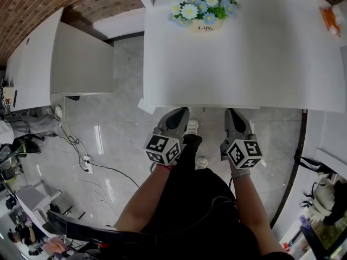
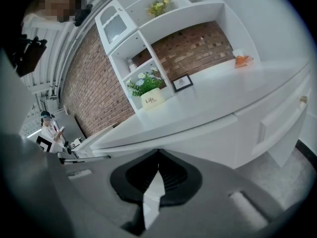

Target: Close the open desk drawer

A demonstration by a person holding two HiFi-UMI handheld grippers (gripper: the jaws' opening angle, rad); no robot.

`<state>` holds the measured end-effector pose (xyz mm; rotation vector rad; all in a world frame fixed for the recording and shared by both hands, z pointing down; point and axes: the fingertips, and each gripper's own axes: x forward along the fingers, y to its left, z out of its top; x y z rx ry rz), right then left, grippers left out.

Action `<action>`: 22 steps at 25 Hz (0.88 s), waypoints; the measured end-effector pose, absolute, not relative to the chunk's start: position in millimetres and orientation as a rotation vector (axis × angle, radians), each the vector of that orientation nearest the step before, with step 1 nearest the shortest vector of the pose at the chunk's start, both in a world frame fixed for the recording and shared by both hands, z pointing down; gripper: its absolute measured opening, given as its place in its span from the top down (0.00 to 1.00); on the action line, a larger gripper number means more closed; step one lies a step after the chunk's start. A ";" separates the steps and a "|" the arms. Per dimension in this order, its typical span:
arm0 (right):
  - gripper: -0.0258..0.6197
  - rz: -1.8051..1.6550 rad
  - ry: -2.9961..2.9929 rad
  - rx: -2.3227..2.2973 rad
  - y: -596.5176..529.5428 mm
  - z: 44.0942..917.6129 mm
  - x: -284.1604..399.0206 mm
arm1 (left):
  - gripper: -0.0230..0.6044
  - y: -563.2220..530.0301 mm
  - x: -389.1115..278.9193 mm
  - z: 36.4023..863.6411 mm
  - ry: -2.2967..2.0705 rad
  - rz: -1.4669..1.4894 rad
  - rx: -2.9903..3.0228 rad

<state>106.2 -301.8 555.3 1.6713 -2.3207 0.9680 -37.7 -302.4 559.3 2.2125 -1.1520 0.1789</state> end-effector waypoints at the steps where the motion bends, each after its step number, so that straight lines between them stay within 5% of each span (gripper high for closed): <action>1: 0.96 0.971 -2.318 1.672 -303.1 555.4 106.2 | 0.96 -303.7 -37.6 559.3 -1.150 0.182 2.212; 22: 0.96 0.856 -2.402 1.649 -288.8 526.5 111.4 | 0.96 -292.6 -31.7 531.9 -1.196 0.118 2.233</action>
